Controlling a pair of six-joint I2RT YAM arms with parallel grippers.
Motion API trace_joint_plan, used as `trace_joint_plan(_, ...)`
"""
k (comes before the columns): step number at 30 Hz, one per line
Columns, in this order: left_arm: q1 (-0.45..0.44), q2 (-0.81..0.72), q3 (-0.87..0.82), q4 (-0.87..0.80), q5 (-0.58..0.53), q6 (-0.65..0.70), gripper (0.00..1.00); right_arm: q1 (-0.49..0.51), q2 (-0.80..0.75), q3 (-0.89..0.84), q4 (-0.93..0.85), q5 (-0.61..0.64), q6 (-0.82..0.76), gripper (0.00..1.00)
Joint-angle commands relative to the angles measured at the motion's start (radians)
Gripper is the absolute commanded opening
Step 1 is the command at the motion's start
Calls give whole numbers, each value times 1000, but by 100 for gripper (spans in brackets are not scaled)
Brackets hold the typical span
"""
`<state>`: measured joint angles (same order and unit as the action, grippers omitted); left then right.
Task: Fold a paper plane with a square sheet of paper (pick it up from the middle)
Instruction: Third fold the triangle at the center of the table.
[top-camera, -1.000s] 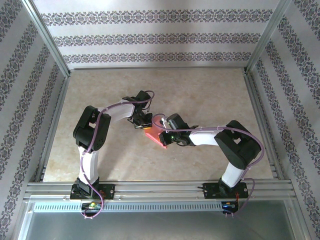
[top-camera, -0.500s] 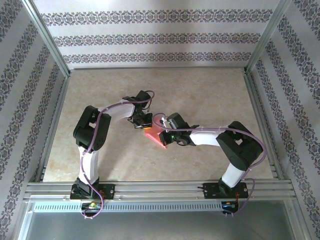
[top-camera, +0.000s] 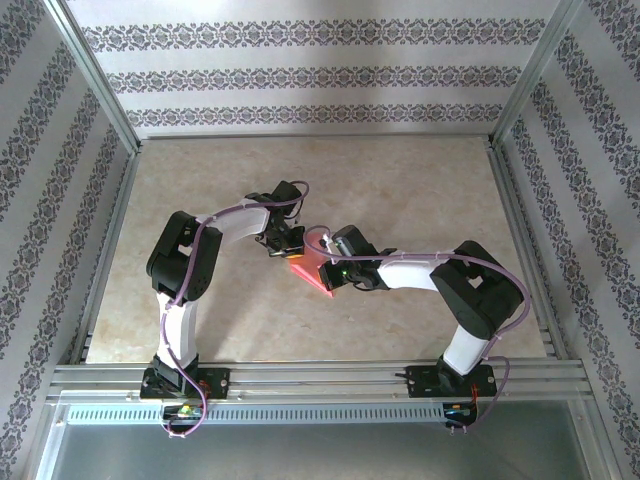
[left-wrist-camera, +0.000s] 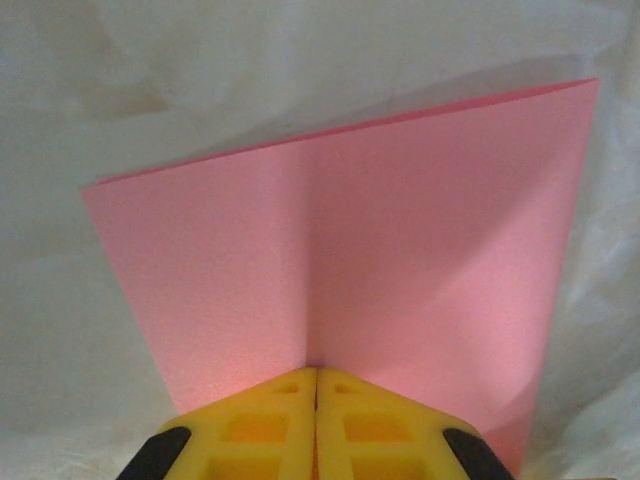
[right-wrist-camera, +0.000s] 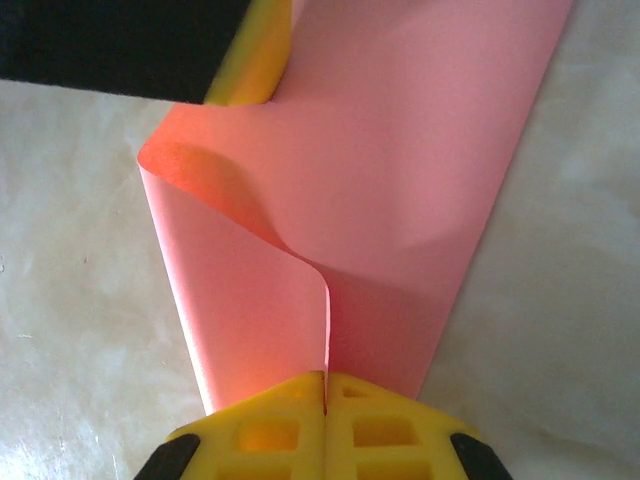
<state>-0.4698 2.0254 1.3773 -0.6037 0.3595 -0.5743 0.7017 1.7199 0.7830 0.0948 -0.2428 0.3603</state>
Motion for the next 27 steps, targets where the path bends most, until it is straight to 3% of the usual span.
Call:
trace_joint_plan(1, -2, 50, 0, -43, -24, 25, 8, -12, 15, 25, -13, 24, -21, 3)
trace_joint_plan(21, -3, 42, 7, -49, -21, 25, 8, -12, 40, 39, -39, 30, -20, 3)
trace_joint_plan(27, 4, -42, 21, -35, -18, -5, 12, -12, 43, 35, -44, 28, -16, 3)
